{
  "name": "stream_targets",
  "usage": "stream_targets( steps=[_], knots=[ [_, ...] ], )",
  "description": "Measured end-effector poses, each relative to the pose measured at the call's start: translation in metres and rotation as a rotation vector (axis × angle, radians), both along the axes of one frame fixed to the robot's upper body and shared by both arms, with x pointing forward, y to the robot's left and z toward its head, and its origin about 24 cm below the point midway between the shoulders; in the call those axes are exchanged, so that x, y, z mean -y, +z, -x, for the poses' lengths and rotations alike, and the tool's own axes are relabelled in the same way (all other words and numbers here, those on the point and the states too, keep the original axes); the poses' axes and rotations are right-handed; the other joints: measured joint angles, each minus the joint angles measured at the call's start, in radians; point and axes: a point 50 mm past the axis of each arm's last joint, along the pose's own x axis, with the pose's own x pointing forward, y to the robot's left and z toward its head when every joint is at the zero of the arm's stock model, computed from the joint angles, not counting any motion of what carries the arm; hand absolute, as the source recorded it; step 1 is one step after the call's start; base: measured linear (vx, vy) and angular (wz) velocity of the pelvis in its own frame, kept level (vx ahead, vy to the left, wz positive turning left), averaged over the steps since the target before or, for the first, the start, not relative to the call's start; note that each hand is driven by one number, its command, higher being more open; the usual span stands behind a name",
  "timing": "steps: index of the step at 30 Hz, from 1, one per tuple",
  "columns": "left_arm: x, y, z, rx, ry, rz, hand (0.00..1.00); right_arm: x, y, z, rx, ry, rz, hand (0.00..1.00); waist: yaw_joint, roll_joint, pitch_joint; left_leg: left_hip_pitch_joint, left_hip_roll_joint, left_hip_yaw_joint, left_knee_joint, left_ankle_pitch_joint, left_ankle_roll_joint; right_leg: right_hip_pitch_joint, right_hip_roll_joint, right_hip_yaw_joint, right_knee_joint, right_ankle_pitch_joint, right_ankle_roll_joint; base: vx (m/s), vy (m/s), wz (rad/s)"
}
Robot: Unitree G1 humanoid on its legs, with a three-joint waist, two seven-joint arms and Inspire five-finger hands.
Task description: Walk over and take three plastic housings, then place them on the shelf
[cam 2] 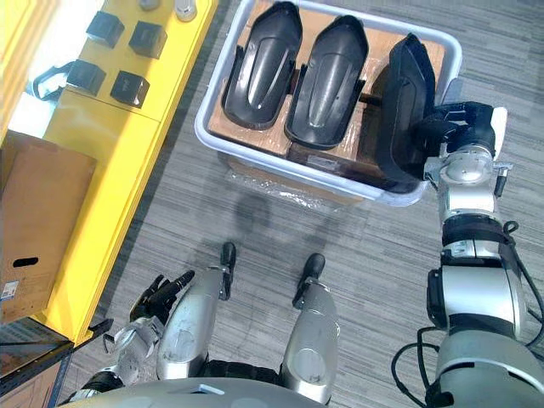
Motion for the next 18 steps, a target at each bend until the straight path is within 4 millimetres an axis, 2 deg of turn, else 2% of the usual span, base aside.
stream_targets(
  steps=[3,5,8,10,14,17,18],
  knots=[
    [-0.011,0.028,-0.015,0.133,0.083,-0.073,1.00,-0.014,0.009,0.005,0.132,0.011,0.062,0.00,-0.014,-0.011,-0.002,0.080,-0.003,0.000,-0.071,0.026,-0.006,0.061,0.002,-0.011,-0.034,0.002,0.000,0.08,-0.012,0.05],
    [-0.020,0.049,-0.025,0.219,0.125,-0.167,1.00,-0.023,0.004,0.009,0.176,0.006,0.096,0.00,-0.016,-0.021,-0.019,0.134,-0.002,-0.001,-0.121,0.039,-0.009,0.107,0.007,-0.020,-0.061,0.003,0.000,0.08,-0.020,0.04],
    [-0.041,0.093,-0.035,0.391,0.190,-0.348,1.00,-0.043,-0.032,0.018,0.146,0.015,0.116,0.00,-0.013,-0.070,-0.122,0.199,0.012,0.006,-0.201,0.050,-0.017,0.175,0.034,-0.033,-0.150,0.021,0.003,0.16,-0.024,-0.05],
    [-0.045,0.106,-0.039,0.439,0.193,-0.395,1.00,-0.048,-0.039,0.020,0.134,0.021,0.135,0.00,-0.015,-0.083,-0.147,0.219,0.014,0.010,-0.219,0.050,-0.017,0.197,0.039,-0.036,-0.179,0.028,0.005,0.12,-0.006,-0.06],
    [-0.043,0.142,-0.053,0.602,0.139,-0.439,1.00,-0.058,-0.053,0.025,0.107,0.029,0.193,0.00,-0.015,-0.095,-0.224,0.278,0.011,0.028,-0.265,0.051,-0.017,0.274,0.050,-0.042,-0.279,0.067,0.015,0.12,0.019,-0.06],
    [-0.024,0.170,-0.068,0.757,0.010,-0.351,1.00,-0.065,-0.042,0.026,0.147,0.048,0.273,0.00,-0.014,-0.093,-0.246,0.310,0.011,0.032,-0.286,0.051,-0.018,0.320,0.051,-0.055,-0.328,0.089,0.018,0.05,0.009,0.01],
    [-0.019,0.172,-0.070,0.773,-0.025,-0.311,1.00,-0.066,-0.040,0.026,0.158,0.054,0.278,0.00,-0.014,-0.092,-0.252,0.318,0.011,0.033,-0.292,0.052,-0.019,0.326,0.051,-0.056,-0.332,0.090,0.019,0.00,0.000,0.00]
  ],
)
